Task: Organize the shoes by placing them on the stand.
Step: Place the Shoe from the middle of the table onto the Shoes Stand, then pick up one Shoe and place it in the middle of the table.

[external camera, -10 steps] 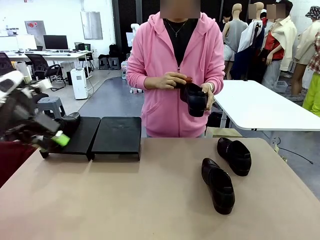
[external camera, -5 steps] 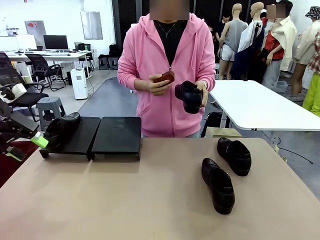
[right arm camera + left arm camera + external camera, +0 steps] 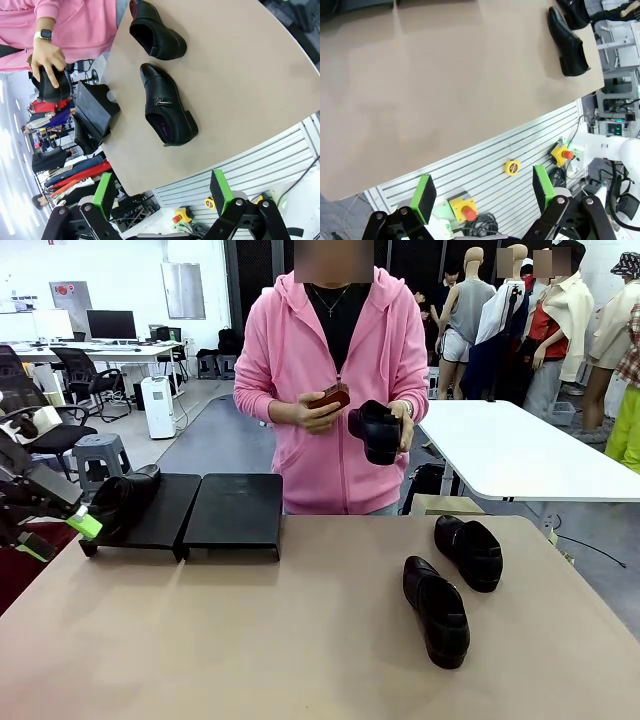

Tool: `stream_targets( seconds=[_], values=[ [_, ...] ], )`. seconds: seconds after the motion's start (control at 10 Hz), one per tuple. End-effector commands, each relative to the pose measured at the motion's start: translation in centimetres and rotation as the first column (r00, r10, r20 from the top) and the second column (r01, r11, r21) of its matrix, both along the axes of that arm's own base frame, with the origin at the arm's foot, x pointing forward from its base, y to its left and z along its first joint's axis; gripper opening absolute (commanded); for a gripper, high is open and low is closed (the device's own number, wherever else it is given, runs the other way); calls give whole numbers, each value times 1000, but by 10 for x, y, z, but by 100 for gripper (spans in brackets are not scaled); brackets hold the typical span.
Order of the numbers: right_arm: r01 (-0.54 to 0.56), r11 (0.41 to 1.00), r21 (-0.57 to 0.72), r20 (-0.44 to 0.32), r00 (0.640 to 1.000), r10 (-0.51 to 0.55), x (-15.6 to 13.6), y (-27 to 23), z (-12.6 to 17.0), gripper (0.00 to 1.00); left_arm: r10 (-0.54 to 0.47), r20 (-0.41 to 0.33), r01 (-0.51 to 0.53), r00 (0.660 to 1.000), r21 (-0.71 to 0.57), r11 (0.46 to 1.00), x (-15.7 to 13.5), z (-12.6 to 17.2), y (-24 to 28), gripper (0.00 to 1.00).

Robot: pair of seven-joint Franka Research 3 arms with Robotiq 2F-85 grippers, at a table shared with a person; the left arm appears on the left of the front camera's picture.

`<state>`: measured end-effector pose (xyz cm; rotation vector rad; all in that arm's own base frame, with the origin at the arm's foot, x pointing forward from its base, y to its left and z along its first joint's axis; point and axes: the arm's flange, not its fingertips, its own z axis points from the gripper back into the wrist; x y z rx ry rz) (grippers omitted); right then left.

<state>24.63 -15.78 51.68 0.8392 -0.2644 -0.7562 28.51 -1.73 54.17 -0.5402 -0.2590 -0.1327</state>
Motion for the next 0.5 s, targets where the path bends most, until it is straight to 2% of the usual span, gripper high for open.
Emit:
stream_targets(
  seconds=[0.0,0.4],
  values=[
    [11,1000,23,3,1000,-11,0,1,4,100,-15,5,15,1000,-1,1000,-1,0,4,100],
    [11,1000,23,3,1000,-11,0,1,4,100,-15,5,15,1000,-1,1000,-1,0,4,100]
  ],
)
